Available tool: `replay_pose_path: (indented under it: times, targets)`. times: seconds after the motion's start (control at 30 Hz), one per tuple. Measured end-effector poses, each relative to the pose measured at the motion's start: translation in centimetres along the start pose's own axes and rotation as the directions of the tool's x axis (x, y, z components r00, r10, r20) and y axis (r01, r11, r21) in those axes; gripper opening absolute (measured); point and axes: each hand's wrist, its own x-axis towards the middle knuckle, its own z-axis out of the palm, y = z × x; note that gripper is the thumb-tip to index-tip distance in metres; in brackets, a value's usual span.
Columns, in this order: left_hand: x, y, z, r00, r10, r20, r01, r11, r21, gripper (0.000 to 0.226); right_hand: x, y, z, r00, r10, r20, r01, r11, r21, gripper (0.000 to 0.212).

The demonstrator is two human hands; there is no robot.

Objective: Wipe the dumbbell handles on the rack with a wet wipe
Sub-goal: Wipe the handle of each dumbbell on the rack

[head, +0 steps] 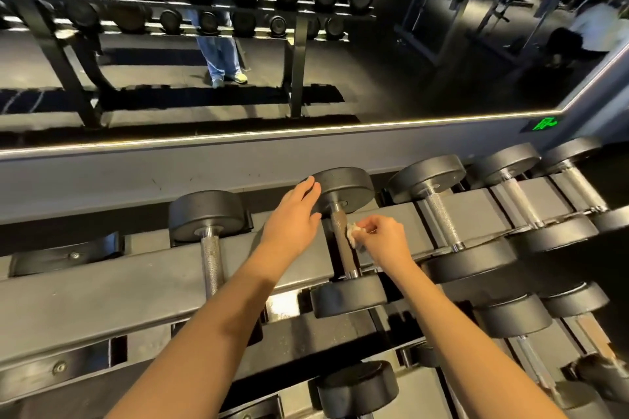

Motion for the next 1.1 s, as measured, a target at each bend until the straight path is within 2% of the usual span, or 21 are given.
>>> replay_pose_path:
  times: [0.23,0.33,0.47,0.53,0.67,0.73,0.8,0.93,1.0,1.1]
  targets:
    - [-0.1,0.2,-0.8,0.999,0.031,0.032,-0.032,0.999,0.011,0.057,3.2,-1.5,1.5,0.993,-0.003,-0.114,0.022,0.986,0.163,0.012]
    - [0.1,0.1,-0.9,0.998,0.022,0.058,-0.023,1.0,0.008,0.055,3.0,-0.8,1.2,1.0,0.005,-0.007,-0.004,0.988,0.152,0.006]
    - [0.4,0.0,-1.1,0.994,-0.019,0.111,0.024,0.999,-0.044,0.054,1.3,0.8,0.7,0.989,0.014,0.15,-0.025,0.997,0.07,0.026]
    - [0.4,0.0,-1.1,0.992,-0.029,0.125,0.035,0.998,-0.043,0.054,1.2,0.5,0.7,0.993,0.01,0.12,-0.017,0.998,0.062,0.024]
    - [0.4,0.1,-1.0,0.99,-0.041,0.138,0.046,0.998,-0.036,0.055,2.2,-1.2,1.0,0.999,0.03,-0.012,-0.027,0.97,0.243,0.015]
    - [0.4,0.0,-1.0,0.99,-0.046,0.134,0.053,0.998,-0.044,0.054,2.4,-1.3,1.3,0.999,0.042,-0.021,-0.035,0.962,0.269,0.011]
    - [0.4,-0.1,-0.9,0.99,-0.045,0.13,0.053,0.997,-0.053,0.055,1.8,-1.1,1.0,0.998,0.054,0.019,-0.056,0.974,0.219,0.01]
    - [0.2,-0.3,-0.6,0.991,-0.032,0.127,0.039,0.998,-0.055,0.056,0.3,0.3,-0.2,0.982,0.025,0.186,-0.021,0.999,-0.027,0.019]
    - [0.2,-0.4,-0.6,0.992,-0.023,0.124,0.03,0.998,-0.054,0.057,0.3,0.5,-0.1,0.984,0.017,0.18,-0.008,0.998,-0.055,0.018]
    - [0.2,-0.4,-0.7,0.993,-0.012,0.114,0.018,0.999,-0.049,0.057,0.6,0.0,0.2,0.996,0.013,0.089,-0.015,1.0,0.024,0.015]
